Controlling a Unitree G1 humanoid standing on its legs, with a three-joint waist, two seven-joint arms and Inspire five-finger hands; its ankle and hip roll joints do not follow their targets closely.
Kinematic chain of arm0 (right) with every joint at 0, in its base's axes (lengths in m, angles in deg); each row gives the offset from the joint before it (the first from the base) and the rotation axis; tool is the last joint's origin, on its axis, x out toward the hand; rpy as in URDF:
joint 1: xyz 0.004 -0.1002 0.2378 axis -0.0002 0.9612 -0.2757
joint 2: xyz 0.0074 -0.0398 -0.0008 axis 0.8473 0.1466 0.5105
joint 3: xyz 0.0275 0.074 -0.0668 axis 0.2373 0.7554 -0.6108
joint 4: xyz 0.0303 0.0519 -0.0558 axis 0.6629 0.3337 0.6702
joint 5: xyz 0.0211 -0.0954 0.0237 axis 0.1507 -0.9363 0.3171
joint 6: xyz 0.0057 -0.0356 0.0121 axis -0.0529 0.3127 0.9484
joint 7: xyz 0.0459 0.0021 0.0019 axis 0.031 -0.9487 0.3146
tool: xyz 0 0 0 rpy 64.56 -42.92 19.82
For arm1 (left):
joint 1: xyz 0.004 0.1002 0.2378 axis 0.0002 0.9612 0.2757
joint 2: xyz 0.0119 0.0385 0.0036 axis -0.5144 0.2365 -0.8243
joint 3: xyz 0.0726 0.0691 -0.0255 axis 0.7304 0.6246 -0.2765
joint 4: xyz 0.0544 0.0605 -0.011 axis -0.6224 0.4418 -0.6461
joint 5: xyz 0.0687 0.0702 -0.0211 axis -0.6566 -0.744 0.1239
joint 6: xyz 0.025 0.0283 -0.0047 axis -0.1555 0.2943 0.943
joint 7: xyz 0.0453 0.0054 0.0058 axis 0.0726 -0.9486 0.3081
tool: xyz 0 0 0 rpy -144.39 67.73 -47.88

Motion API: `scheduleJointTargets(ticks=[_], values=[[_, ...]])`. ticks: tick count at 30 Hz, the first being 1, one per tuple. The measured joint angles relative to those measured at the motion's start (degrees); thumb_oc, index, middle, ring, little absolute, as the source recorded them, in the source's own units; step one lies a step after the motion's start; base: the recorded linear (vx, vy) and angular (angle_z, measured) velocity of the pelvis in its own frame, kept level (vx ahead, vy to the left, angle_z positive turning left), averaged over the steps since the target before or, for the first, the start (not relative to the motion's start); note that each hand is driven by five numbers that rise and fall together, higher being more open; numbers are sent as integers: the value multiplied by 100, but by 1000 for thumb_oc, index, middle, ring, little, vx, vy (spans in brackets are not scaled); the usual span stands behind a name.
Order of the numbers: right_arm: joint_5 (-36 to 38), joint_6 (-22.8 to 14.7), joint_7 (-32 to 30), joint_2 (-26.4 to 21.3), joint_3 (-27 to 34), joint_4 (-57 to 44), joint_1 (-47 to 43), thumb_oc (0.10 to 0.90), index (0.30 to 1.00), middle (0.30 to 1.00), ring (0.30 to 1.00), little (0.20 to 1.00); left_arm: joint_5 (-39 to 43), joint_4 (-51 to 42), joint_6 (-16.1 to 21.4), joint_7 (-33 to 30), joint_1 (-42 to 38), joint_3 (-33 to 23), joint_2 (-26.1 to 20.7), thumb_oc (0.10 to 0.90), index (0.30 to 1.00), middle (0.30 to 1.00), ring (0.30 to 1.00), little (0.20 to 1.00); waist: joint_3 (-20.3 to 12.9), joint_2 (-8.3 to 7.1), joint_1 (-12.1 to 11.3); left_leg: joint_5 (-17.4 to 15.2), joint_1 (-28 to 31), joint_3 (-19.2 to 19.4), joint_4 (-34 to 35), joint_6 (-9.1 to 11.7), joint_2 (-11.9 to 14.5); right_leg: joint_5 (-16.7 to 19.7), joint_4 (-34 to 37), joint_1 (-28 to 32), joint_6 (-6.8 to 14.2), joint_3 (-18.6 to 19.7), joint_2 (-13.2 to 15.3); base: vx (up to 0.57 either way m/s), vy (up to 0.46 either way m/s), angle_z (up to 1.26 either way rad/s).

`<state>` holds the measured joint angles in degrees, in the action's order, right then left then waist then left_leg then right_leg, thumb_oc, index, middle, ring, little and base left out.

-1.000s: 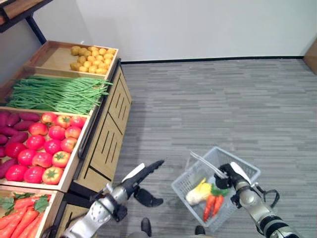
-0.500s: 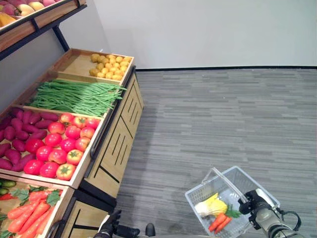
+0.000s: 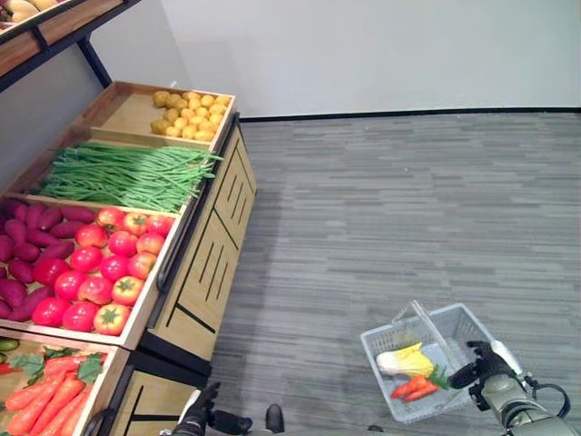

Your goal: Get the vegetables into the basket

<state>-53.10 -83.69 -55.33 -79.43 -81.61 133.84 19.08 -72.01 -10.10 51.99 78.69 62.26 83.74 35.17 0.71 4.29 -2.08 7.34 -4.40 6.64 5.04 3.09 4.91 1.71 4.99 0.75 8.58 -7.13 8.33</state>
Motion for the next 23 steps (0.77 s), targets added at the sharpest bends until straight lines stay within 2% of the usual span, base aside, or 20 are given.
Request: scheduleJointTargets(ticks=[6,10,12,19,23], values=[[-2,-67,-28,-22,36,141,57,900,1000,1000,1000,1000,0,37,-45,-74,-3,-11,2,900,1000,1000,1000,1000,36,-2,1,-11,11,7,0,16,10,-14,1,6,17,12,-10,0,0,0],[-8,-78,14,82,68,121,436,900,1000,1000,1000,1000,-5,169,-145,-79,0,-213,4,900,1000,1000,1000,1000,88,-60,9,-27,95,3,0,33,1,-31,1,95,-6,-10,-17,5,-3,1],[-9,-88,69,336,172,107,777,900,1000,1000,1000,1000,-2,359,-177,-81,1,-441,3,900,1000,1000,1000,1000,129,-123,14,-38,149,-37,0,48,10,-58,1,176,-26,-54,-40,11,-4,9],[8,-204,426,1208,205,230,1610,900,1000,1000,1000,1000,6,899,-386,-49,124,-481,28,900,1000,1000,1000,1000,145,-189,102,-66,230,-101,1,62,24,-109,-1,296,-35,-118,-51,3,0,3],[195,-255,570,1604,214,440,1792,900,1000,1000,1000,1000,51,992,-418,-28,286,-631,57,900,1000,1000,1000,1000,111,-254,132,-89,298,-102,0,67,24,-130,-2,362,-25,-116,-45,0,0,0]])
